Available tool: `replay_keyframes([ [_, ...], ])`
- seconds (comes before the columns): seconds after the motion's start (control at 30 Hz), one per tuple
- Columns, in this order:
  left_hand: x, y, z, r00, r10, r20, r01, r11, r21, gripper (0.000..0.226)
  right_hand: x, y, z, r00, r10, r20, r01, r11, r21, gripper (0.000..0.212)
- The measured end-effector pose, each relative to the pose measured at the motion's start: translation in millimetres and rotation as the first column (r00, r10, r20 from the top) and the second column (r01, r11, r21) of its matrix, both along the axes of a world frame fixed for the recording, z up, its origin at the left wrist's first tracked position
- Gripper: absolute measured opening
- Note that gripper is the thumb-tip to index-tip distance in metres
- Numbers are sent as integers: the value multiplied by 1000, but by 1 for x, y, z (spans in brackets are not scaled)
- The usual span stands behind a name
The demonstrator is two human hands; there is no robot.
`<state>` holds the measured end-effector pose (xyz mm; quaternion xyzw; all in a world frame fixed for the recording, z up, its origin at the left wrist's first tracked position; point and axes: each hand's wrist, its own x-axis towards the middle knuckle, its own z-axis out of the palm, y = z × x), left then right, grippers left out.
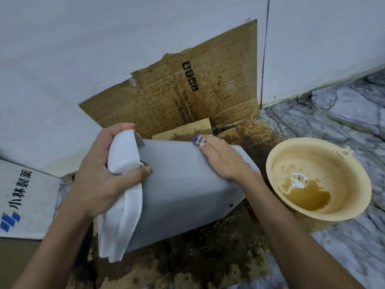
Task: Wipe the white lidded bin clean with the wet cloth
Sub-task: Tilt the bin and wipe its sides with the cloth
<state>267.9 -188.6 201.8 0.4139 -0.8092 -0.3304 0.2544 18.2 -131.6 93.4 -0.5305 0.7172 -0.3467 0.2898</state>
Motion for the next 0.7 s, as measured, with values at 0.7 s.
replay_keyframes([
  [0.7, 2, 2, 5, 994, 112, 4, -112, 992, -64, 76, -65, -7, -59, 926, -375, 36, 354, 899, 259, 44],
])
